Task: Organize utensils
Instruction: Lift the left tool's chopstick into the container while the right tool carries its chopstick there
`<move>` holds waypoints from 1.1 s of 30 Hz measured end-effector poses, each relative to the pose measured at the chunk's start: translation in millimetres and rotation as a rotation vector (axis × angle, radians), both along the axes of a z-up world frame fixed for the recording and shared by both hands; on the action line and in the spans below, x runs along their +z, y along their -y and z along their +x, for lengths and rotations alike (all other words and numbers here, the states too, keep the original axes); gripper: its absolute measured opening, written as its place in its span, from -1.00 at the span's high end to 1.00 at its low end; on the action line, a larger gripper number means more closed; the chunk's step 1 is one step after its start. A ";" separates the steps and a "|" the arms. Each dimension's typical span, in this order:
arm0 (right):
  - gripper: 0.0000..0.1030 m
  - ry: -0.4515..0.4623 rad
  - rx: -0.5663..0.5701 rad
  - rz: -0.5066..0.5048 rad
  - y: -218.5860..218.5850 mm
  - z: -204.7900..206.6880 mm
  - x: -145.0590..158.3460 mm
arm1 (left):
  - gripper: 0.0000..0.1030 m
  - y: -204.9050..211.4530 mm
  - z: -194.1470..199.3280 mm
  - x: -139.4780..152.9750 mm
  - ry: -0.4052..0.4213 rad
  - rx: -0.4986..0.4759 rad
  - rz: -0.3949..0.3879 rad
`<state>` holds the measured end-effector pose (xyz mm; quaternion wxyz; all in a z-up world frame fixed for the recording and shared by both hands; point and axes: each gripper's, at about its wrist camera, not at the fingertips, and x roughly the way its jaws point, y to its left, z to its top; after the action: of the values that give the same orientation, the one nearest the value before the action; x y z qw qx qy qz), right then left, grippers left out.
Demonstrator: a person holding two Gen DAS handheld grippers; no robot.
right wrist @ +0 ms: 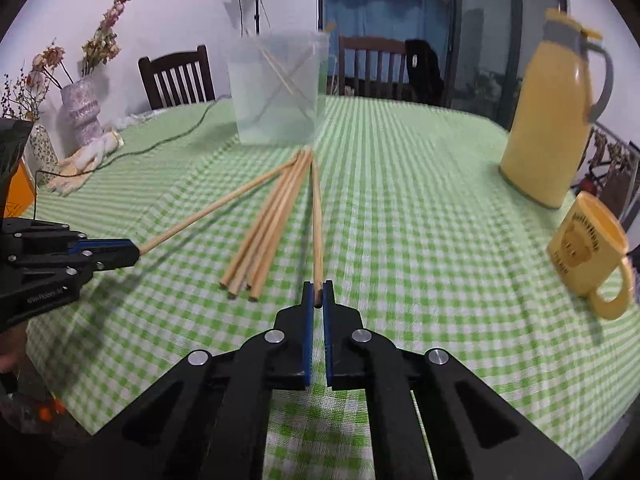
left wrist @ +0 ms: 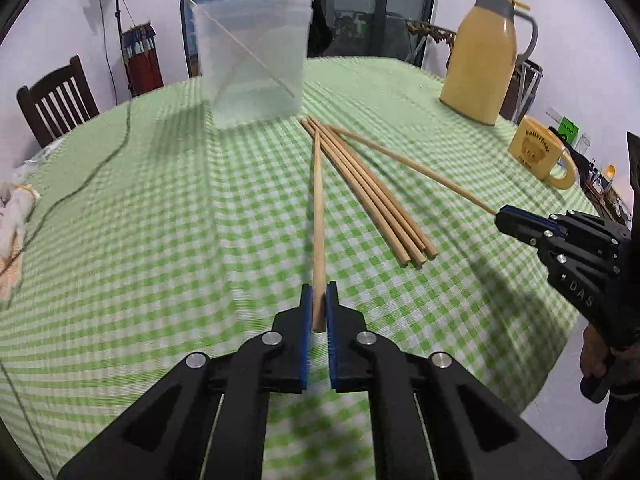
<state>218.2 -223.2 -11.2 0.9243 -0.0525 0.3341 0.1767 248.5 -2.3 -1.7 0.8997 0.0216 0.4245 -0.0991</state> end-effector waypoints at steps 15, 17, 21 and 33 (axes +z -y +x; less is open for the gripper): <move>0.91 0.167 0.033 0.037 -1.3 -34.2 65.3 | 0.93 -63.0 -36.7 98.5 0.124 -0.057 -0.069; 0.91 0.184 0.044 0.034 -1.3 -36.0 76.4 | 0.93 -67.2 -40.1 112.0 0.145 -0.070 -0.065; 0.91 0.215 0.065 0.029 3.2 -35.5 99.0 | 0.93 -69.4 -43.4 134.1 0.166 -0.097 -0.057; 0.91 0.169 0.141 0.044 9.5 -5.6 140.6 | 0.93 -67.8 -3.9 189.3 0.181 -0.149 -0.031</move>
<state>212.7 -232.7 129.4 0.9354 -0.0701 0.2467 0.2434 244.7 65.5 187.6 0.9247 0.0480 0.3371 -0.1702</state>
